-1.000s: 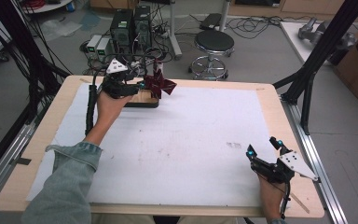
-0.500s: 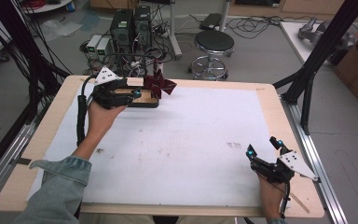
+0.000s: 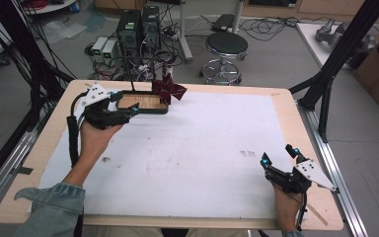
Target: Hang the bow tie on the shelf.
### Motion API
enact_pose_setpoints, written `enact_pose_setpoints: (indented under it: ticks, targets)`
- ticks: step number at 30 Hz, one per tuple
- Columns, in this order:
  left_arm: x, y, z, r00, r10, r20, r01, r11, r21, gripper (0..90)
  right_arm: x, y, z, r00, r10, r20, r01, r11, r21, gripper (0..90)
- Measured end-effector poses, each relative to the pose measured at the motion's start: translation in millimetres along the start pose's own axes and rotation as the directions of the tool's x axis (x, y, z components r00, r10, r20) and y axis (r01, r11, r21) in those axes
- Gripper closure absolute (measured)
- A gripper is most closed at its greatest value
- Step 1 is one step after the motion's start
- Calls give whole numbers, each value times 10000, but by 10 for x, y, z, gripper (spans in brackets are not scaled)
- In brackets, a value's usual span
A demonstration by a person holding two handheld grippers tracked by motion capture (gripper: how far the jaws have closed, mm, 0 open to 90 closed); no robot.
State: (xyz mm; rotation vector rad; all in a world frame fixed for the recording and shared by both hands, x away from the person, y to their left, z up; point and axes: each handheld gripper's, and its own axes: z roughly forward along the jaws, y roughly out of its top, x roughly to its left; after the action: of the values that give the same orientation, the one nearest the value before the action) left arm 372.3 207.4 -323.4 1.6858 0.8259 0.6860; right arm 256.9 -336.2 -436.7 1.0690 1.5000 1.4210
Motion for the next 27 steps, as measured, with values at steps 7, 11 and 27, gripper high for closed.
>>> enact_pose_setpoints:
  ticks: [7,11,27]
  targets:
    - [-3,-119,-289,9998,-119,-166,113,9993,-363,247,2,-1,-1,10000,27,24,-27,10000,31,112]
    - [-19,-208,-443,9992,-216,-330,199,9985,-502,242,-1,-1,1,10000,-3,57,3,10000,18,112]
    - [-77,-751,-853,9902,-713,-1198,653,9964,-535,213,1,-2,1,10000,17,57,-18,10000,41,112]
